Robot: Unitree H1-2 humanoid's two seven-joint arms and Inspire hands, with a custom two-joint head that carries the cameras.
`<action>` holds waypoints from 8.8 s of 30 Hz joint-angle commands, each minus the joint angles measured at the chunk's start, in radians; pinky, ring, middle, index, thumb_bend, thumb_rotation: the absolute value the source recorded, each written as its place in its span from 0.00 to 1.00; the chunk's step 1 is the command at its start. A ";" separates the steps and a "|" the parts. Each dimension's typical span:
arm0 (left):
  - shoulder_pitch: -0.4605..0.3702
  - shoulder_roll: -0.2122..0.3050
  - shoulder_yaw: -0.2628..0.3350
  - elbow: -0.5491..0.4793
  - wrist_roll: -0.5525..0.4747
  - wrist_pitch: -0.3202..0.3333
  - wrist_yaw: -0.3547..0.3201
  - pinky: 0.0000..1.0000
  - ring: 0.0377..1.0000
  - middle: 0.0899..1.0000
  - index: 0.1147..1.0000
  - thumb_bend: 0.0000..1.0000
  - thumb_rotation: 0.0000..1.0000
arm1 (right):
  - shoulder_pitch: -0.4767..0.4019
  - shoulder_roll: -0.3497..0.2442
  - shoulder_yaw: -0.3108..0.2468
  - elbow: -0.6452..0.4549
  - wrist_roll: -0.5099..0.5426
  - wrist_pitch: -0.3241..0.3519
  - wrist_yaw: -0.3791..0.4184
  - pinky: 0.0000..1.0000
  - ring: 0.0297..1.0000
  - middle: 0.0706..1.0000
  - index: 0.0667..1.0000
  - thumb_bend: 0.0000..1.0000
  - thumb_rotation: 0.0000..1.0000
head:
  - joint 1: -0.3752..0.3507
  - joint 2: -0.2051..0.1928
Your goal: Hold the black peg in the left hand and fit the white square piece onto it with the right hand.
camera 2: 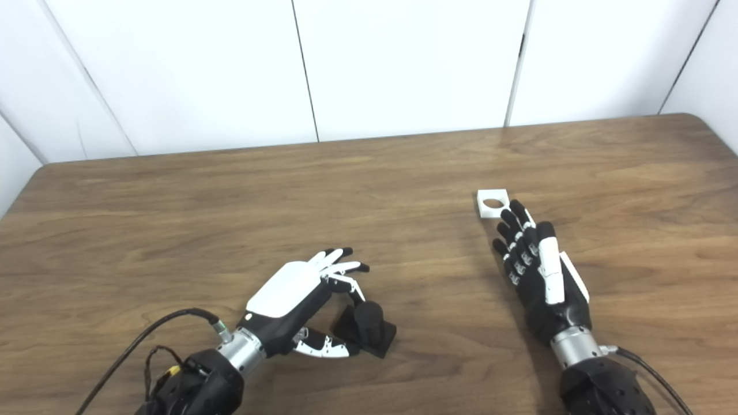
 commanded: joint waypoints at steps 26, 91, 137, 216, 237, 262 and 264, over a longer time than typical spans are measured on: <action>0.007 -0.015 0.021 0.007 0.029 0.006 -0.034 1.00 1.00 0.89 0.42 0.52 0.07 | -0.499 -0.456 0.373 0.213 -0.978 -0.025 0.070 1.00 1.00 0.94 0.73 0.93 0.25 | -0.015 0.001; 0.001 -0.016 0.023 0.028 0.046 -0.014 -0.019 1.00 1.00 0.89 0.42 0.52 0.07 | -0.638 -0.416 0.457 0.554 -1.052 -0.154 0.070 0.93 1.00 0.92 0.61 0.83 0.32 | -0.023 -0.019; 0.000 -0.021 0.024 0.038 0.047 -0.015 -0.006 1.00 1.00 0.89 0.42 0.52 0.07 | -0.636 -0.430 0.469 0.558 -1.035 -0.187 0.093 0.91 0.99 0.92 0.46 0.51 0.16 | -0.015 -0.019; -0.014 -0.051 0.013 0.066 0.077 -0.008 0.012 1.00 1.00 0.89 0.43 0.52 0.07 | -0.455 -0.320 0.437 -0.564 -0.972 0.058 0.670 0.95 1.00 0.92 0.46 0.51 0.16 | 0.005 -0.015; -0.006 -0.051 0.007 0.049 0.095 -0.004 0.007 1.00 1.00 0.88 0.43 0.52 0.07 | -0.448 -0.270 0.476 -0.474 -1.014 -0.005 0.644 0.94 1.00 0.92 0.46 0.51 0.16 | 0.014 -0.011; -0.002 -0.064 0.008 0.024 0.100 0.012 -0.020 1.00 1.00 0.89 0.43 0.52 0.07 | -0.420 -0.267 0.477 -0.402 -1.033 -0.073 0.610 0.93 1.00 0.92 0.46 0.51 0.16 | 0.029 -0.006; -0.002 -0.066 0.008 0.024 0.101 0.013 -0.019 1.00 1.00 0.89 0.43 0.52 0.07 | -0.419 -0.267 0.477 -0.398 -1.032 -0.075 0.610 0.94 1.00 0.92 0.46 0.51 0.16 | 0.031 -0.005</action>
